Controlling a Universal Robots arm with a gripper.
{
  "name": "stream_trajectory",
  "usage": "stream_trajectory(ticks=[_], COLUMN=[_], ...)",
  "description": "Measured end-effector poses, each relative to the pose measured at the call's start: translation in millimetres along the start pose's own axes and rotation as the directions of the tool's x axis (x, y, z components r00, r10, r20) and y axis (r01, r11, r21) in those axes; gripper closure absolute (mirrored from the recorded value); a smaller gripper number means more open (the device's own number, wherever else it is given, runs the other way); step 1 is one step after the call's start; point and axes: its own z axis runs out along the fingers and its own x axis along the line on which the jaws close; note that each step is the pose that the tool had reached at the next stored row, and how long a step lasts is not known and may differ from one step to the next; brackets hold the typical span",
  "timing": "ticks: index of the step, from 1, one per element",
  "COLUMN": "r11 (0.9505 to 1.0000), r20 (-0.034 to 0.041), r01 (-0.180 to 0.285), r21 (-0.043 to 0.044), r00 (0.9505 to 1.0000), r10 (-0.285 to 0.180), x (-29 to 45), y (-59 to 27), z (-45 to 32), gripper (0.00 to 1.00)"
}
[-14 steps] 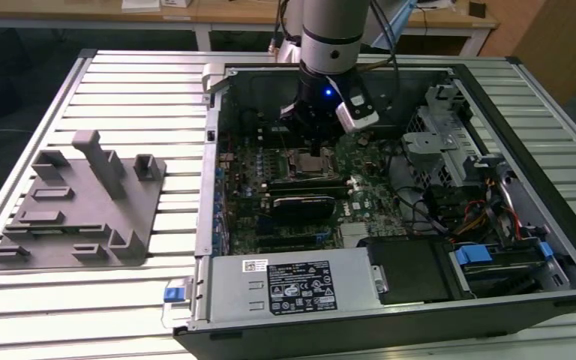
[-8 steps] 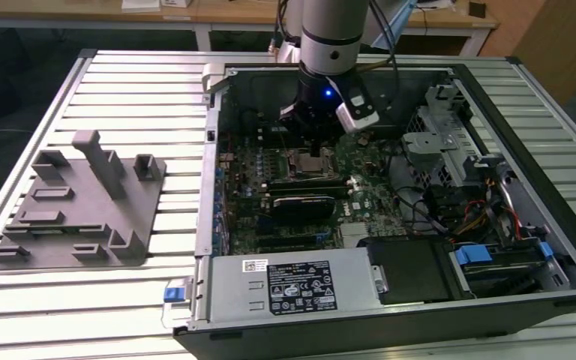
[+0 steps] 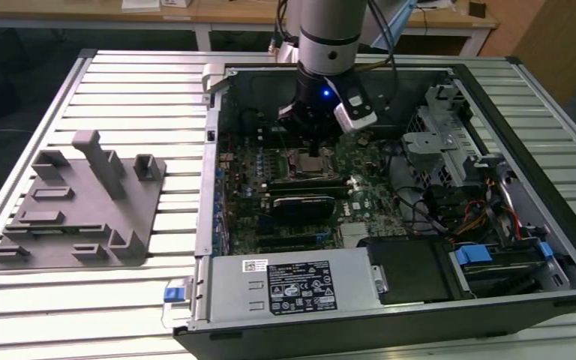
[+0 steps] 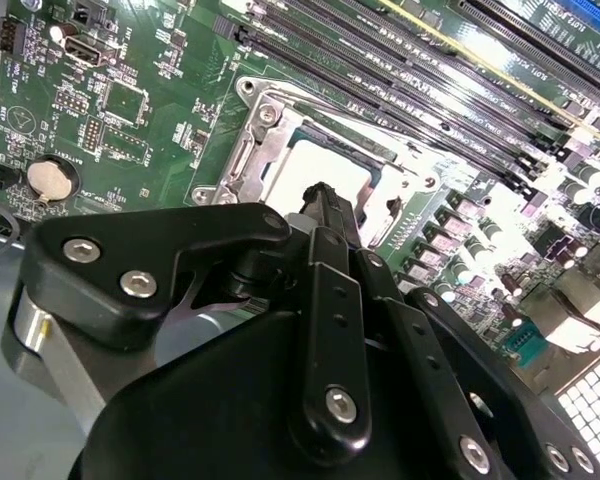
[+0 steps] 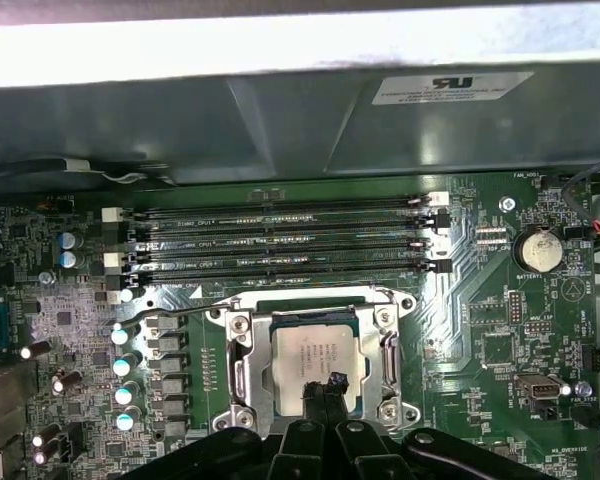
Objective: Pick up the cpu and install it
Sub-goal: 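Close the cpu cover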
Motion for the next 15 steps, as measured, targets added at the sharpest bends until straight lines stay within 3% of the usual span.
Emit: stream_trajectory(ticks=[15], r11=[1.0], r20=[0.0], r01=[0.0], r21=[0.0], r00=[1.0], r10=[0.0], x=[3.8], y=[-0.2], z=[0.0], gripper=[0.89])
